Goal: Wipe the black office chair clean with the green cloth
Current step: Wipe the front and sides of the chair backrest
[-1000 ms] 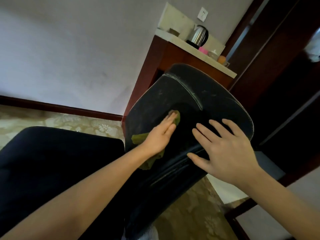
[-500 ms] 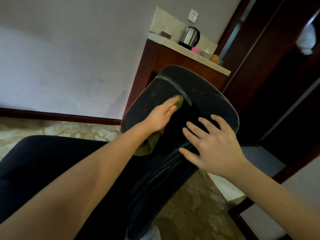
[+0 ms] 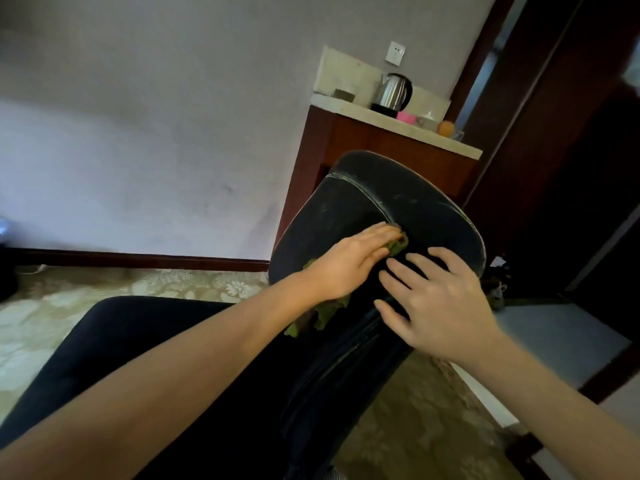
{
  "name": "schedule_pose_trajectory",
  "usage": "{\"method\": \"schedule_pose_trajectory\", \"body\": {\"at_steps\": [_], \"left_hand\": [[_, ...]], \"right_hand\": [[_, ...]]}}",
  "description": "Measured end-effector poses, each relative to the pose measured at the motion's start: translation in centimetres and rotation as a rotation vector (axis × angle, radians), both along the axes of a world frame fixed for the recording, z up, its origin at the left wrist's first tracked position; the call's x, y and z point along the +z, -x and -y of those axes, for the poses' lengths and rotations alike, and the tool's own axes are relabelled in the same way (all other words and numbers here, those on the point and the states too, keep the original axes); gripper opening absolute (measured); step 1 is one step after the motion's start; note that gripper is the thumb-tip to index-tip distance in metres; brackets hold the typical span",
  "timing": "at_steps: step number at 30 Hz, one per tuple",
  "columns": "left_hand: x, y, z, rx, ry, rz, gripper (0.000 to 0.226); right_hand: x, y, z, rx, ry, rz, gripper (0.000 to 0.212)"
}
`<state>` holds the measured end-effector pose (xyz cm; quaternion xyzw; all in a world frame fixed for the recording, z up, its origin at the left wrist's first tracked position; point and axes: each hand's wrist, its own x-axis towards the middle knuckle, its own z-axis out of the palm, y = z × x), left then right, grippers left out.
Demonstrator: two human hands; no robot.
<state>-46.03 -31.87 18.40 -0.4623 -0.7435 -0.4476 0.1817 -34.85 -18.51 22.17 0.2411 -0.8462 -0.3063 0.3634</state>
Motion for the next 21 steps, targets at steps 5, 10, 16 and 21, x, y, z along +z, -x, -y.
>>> {"method": "schedule_pose_trajectory", "body": {"at_steps": [5, 10, 16, 21], "left_hand": [[1.0, 2.2, -0.3, 0.067, 0.025, 0.075, 0.04], [2.6, 4.7, -1.6, 0.14, -0.039, 0.317, 0.04], [1.2, 2.7, -0.5, 0.067, -0.044, 0.173, 0.039], [-0.3, -0.2, -0.1, -0.099, -0.092, 0.144, 0.039]], "right_hand": [[0.0, 0.3, 0.4, 0.026, 0.019, -0.05, 0.04], [-0.1, 0.2, 0.4, 0.041, 0.035, -0.066, 0.036], [-0.2, 0.6, 0.2, 0.1, 0.01, -0.101, 0.041], [-0.3, 0.6, 0.0, 0.122, 0.008, -0.119, 0.042]]}}
